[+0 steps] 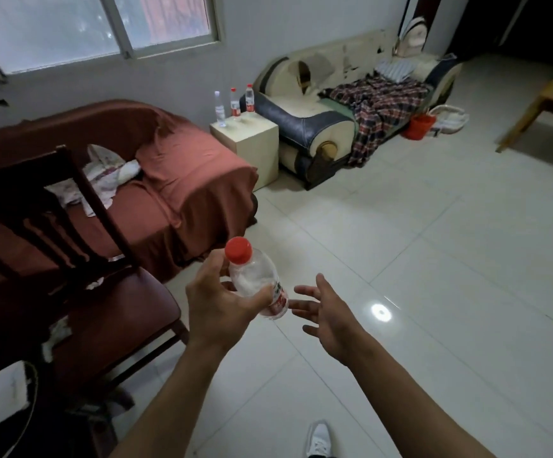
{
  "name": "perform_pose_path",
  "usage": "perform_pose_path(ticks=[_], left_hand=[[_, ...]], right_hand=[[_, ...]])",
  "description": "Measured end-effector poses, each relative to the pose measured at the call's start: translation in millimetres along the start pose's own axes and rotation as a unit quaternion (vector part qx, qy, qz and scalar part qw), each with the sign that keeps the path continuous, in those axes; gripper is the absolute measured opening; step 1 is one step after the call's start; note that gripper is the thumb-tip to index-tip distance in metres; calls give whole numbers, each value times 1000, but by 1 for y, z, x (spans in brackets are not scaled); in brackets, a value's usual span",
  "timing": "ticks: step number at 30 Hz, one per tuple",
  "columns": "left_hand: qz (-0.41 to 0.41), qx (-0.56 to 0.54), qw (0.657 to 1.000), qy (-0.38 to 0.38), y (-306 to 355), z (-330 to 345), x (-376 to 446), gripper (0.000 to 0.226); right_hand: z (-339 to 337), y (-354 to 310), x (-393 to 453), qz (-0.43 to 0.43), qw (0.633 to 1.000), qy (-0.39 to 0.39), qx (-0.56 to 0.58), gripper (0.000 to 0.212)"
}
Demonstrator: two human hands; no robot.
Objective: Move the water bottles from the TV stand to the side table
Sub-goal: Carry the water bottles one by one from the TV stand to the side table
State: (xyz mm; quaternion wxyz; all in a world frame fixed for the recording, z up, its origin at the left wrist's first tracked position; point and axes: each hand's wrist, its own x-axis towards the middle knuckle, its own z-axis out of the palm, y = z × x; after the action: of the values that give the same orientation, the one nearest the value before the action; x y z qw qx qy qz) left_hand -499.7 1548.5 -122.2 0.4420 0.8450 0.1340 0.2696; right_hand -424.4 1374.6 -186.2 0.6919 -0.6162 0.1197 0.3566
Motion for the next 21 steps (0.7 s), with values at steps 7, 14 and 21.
perform_pose_path(ticks=[7, 14, 21], left_hand=[[80, 53, 994, -44, 64, 75, 54, 63], [126, 47, 989, -54, 102, 142, 103, 63], [144, 23, 984, -106, 108, 204, 143, 65]], right_hand=[[-63, -66, 31, -8, 999, -13, 51, 60], [-126, -121, 49, -37, 995, -15, 92, 59], [-174, -148, 70, -36, 993, 18, 115, 60]])
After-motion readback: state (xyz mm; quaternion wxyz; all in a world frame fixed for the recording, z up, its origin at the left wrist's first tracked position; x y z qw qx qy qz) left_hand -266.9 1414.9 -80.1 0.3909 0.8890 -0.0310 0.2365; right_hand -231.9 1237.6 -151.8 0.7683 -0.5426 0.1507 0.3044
